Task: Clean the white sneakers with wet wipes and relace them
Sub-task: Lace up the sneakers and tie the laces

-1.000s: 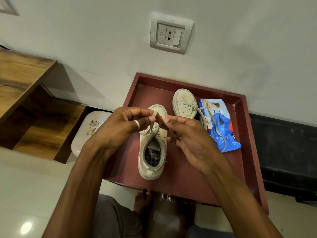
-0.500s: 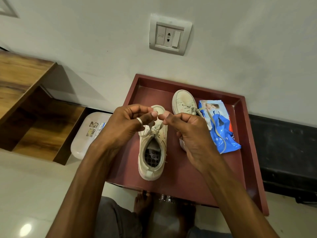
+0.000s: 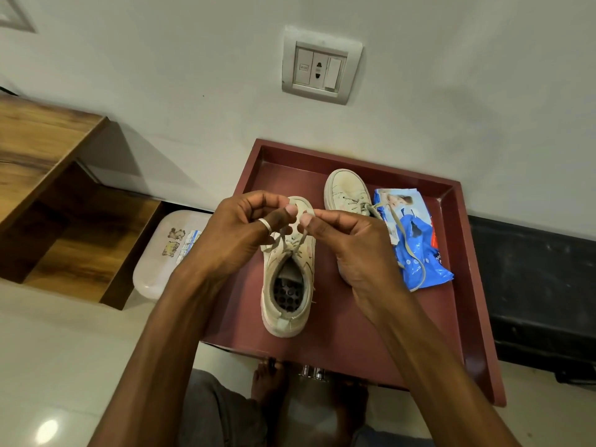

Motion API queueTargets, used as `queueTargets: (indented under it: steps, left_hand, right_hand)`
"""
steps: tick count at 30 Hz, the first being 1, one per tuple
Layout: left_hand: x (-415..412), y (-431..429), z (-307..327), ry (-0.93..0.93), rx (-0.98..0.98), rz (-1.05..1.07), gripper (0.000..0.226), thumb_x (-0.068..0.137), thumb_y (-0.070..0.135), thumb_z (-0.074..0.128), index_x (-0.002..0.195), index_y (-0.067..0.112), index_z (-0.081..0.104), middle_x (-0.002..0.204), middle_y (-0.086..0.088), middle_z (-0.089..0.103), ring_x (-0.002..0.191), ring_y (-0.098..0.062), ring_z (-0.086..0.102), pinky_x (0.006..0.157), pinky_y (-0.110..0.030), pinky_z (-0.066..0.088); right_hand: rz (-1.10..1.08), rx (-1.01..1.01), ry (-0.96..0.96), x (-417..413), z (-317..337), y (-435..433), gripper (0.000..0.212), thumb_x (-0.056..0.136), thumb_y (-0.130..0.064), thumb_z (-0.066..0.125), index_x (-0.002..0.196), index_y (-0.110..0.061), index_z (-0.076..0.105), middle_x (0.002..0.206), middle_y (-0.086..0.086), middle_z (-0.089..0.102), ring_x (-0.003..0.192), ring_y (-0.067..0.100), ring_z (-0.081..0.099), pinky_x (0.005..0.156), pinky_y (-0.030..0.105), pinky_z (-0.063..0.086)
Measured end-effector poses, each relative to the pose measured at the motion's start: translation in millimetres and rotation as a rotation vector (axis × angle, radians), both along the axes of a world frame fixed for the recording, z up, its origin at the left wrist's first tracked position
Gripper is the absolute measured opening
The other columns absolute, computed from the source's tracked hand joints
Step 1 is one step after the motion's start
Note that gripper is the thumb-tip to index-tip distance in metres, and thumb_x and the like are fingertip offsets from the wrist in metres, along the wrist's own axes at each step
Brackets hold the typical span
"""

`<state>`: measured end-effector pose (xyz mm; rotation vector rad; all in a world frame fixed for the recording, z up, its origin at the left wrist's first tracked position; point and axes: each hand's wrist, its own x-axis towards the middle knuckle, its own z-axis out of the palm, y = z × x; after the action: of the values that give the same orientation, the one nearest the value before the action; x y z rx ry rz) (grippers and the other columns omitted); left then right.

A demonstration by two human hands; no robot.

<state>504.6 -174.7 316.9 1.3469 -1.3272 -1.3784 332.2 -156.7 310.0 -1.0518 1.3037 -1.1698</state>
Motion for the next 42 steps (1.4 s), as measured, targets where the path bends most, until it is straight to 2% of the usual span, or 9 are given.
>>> queueTargets:
  steps: [3, 6, 9, 13, 18, 26, 31, 36, 42]
  left_hand:
    - [-1.8, -0.5, -0.7, -0.015, -0.01, 0.009, 0.023, 0.092, 0.029, 0.069, 0.102, 0.009, 0.073, 0.081, -0.004, 0.075, 0.073, -0.007, 0.069, 0.068, -0.021, 0.054]
    - [-3.0, -0.5, -0.7, -0.007, -0.025, 0.012, 0.021, 0.093, 0.029, 0.068, 0.099, 0.009, 0.073, 0.077, -0.001, 0.073, 0.071, -0.005, 0.068, 0.068, -0.021, 0.054]
    - [-3.0, 0.1, 0.5, 0.021, -0.026, -0.01, 0.02, 0.091, 0.022, 0.071, 0.106, 0.009, 0.073, 0.088, -0.008, 0.076, 0.077, -0.008, 0.07, 0.07, -0.024, 0.054]
    - [-1.8, 0.4, 0.8, 0.035, -0.031, -0.05, 0.023, 0.091, 0.007, 0.071, 0.114, 0.006, 0.071, 0.104, -0.021, 0.073, 0.083, -0.017, 0.066, 0.07, -0.025, 0.052]
    - [-3.6, 0.9, 0.5, 0.009, -0.042, -0.051, 0.02, 0.093, 0.014, 0.07, 0.112, 0.009, 0.073, 0.094, -0.019, 0.075, 0.079, -0.016, 0.068, 0.072, -0.033, 0.049]
    - [-6.6, -2.0, -0.2, -0.011, -0.076, 0.0, 0.013, 0.094, 0.023, 0.07, 0.102, 0.014, 0.075, 0.072, -0.001, 0.073, 0.061, -0.01, 0.063, 0.057, -0.026, 0.049]
    - [-1.5, 0.0, 2.6, 0.033, -0.048, -0.051, 0.031, 0.089, 0.005, 0.072, 0.119, 0.012, 0.072, 0.101, -0.003, 0.08, 0.085, -0.005, 0.073, 0.066, -0.01, 0.051]
    - [-4.5, -1.2, 2.3, 0.03, -0.077, -0.049, 0.032, 0.09, 0.004, 0.072, 0.121, 0.008, 0.071, 0.095, -0.007, 0.079, 0.082, -0.008, 0.075, 0.066, -0.009, 0.051]
    - [-7.6, -1.0, 2.2, 0.018, -0.106, -0.018, 0.023, 0.093, 0.011, 0.069, 0.116, 0.011, 0.075, 0.085, -0.005, 0.079, 0.069, -0.001, 0.07, 0.059, -0.008, 0.047]
  right_hand:
    - [-0.032, -0.015, -0.013, 0.0, -0.3, -2.1, 0.008, 0.078, -0.025, 0.081, 0.081, -0.017, 0.078, 0.082, 0.003, 0.077, 0.087, 0.013, 0.073, 0.082, 0.019, 0.05]
    - [-0.004, -0.007, -0.04, -1.7, -1.3, -2.9, 0.015, 0.083, -0.026, 0.076, 0.092, -0.014, 0.078, 0.094, 0.004, 0.077, 0.1, 0.016, 0.071, 0.092, 0.028, 0.049]
    - [0.052, -0.012, -0.093, -3.0, -2.2, -4.1, 0.022, 0.089, -0.016, 0.071, 0.11, -0.011, 0.074, 0.11, 0.003, 0.074, 0.114, 0.013, 0.065, 0.103, 0.031, 0.046]
    - [0.063, -0.019, -0.04, -4.6, -4.6, -5.3, 0.024, 0.087, -0.009, 0.072, 0.103, -0.026, 0.074, 0.11, -0.003, 0.074, 0.113, 0.007, 0.065, 0.1, 0.027, 0.047]
    - [0.034, -0.061, 0.016, -3.7, -3.8, -6.6, 0.031, 0.074, -0.031, 0.08, 0.104, -0.027, 0.075, 0.109, 0.002, 0.075, 0.11, 0.014, 0.067, 0.1, 0.033, 0.051]
    - [0.127, -0.124, 0.138, -7.8, 3.2, -4.1, 0.029, 0.093, -0.011, 0.065, 0.12, -0.022, 0.069, 0.123, -0.008, 0.068, 0.117, -0.005, 0.058, 0.098, 0.013, 0.046]
    - [0.079, -0.083, 0.176, -10.5, 3.5, -4.7, 0.034, 0.087, -0.017, 0.074, 0.12, -0.02, 0.069, 0.099, -0.017, 0.073, 0.099, -0.005, 0.067, 0.081, 0.012, 0.05]
    - [0.031, -0.067, 0.293, -8.5, 5.8, -1.9, 0.038, 0.085, -0.03, 0.076, 0.122, -0.027, 0.068, 0.087, -0.011, 0.076, 0.083, 0.021, 0.074, 0.047, 0.025, 0.053]
    - [0.043, -0.172, 0.378, -6.6, 1.9, -5.3, 0.038, 0.089, -0.019, 0.071, 0.125, -0.026, 0.066, 0.083, -0.01, 0.075, 0.07, 0.001, 0.065, 0.067, 0.025, 0.054]
